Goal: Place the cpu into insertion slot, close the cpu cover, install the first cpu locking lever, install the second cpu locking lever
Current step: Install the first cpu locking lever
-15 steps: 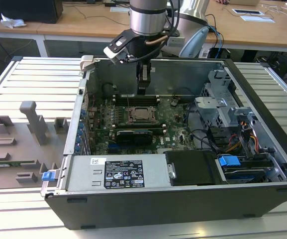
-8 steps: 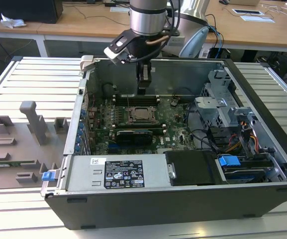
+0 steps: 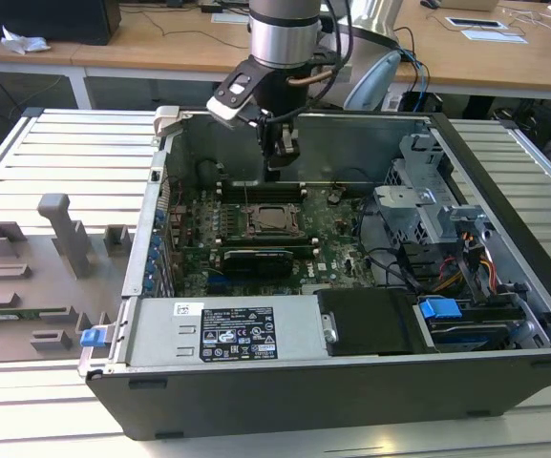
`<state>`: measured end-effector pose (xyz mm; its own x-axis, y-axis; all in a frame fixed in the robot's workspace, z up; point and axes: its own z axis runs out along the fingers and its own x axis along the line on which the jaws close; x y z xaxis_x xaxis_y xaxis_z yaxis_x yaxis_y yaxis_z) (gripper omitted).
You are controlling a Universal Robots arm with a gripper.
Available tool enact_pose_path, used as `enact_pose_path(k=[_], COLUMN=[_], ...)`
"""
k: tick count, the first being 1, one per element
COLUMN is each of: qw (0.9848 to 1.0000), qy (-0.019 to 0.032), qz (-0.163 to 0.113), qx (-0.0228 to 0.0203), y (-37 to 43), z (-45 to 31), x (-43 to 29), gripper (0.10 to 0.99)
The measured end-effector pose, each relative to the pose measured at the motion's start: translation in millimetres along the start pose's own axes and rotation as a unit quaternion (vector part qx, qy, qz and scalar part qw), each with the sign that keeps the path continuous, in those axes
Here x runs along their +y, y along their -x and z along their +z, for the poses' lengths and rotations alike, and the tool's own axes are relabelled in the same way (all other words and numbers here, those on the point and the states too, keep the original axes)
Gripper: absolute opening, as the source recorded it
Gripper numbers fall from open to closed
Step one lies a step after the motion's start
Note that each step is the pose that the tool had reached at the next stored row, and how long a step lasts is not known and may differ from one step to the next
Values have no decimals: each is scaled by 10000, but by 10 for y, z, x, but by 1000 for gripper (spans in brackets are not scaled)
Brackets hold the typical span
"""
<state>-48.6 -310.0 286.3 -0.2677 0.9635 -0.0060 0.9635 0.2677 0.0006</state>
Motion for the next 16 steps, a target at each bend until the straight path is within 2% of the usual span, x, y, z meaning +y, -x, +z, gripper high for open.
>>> enact_pose_path(k=[1, 5, 7, 8, 12, 14, 16], qw=[9999, 9990, 9978, 9970, 9917, 9903, 9874], qy=[1, 3, 4, 5, 8, 8, 10], qz=[-152, -444, -670, -779, -1286, -1388, -1580], qx=[0, 0, 0, 0, 1, 1, 1], y=[0, 0, 0, 0, 0, 0, 0], z=[0, 0, 0, 0, 0, 0, 0], x=[0, 0, 0, 0, 0, 0, 0], gripper=[106, 106, 106, 106, 106, 106, 106])
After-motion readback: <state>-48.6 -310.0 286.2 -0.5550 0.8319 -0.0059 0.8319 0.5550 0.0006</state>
